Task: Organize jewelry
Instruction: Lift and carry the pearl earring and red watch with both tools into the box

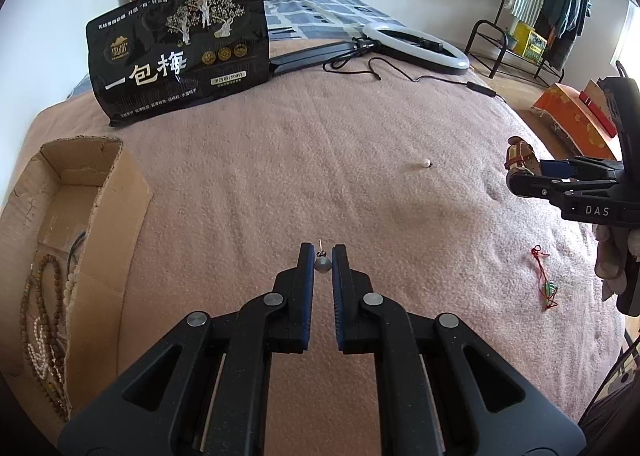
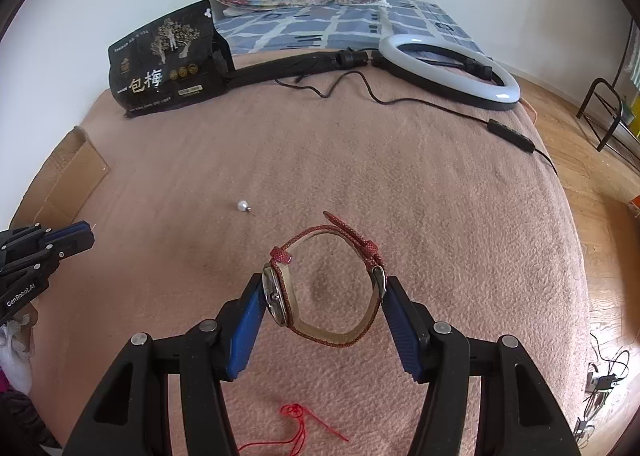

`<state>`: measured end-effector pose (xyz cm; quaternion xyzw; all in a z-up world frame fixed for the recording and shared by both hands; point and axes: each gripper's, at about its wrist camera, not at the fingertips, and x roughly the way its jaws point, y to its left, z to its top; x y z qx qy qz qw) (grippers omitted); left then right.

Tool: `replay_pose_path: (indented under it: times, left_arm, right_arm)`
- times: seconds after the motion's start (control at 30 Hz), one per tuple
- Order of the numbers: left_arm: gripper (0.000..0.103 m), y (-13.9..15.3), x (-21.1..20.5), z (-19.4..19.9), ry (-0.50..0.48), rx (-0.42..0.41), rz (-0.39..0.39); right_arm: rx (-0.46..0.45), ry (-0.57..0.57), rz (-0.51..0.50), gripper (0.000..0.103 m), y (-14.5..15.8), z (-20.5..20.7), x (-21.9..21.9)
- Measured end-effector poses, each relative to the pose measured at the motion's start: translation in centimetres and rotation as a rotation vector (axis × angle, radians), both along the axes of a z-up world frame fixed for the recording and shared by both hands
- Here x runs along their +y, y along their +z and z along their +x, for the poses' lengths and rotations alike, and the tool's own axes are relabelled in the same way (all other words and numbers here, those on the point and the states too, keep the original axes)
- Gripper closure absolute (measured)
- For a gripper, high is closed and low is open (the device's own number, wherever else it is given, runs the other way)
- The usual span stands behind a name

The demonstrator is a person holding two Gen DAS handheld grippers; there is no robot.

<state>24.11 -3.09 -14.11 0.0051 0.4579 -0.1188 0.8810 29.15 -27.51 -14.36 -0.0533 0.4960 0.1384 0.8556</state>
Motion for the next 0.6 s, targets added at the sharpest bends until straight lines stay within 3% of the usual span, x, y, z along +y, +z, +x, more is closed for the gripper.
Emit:
replay_pose_path:
  times: [0.6]
  left_arm:
    - [0.096,5.1,0.7,-3.2,0.002,-0.081,-0.019]
  right_arm:
    - [-0.066,0.054,0.023,0.043,5.0,-3.3,3.2]
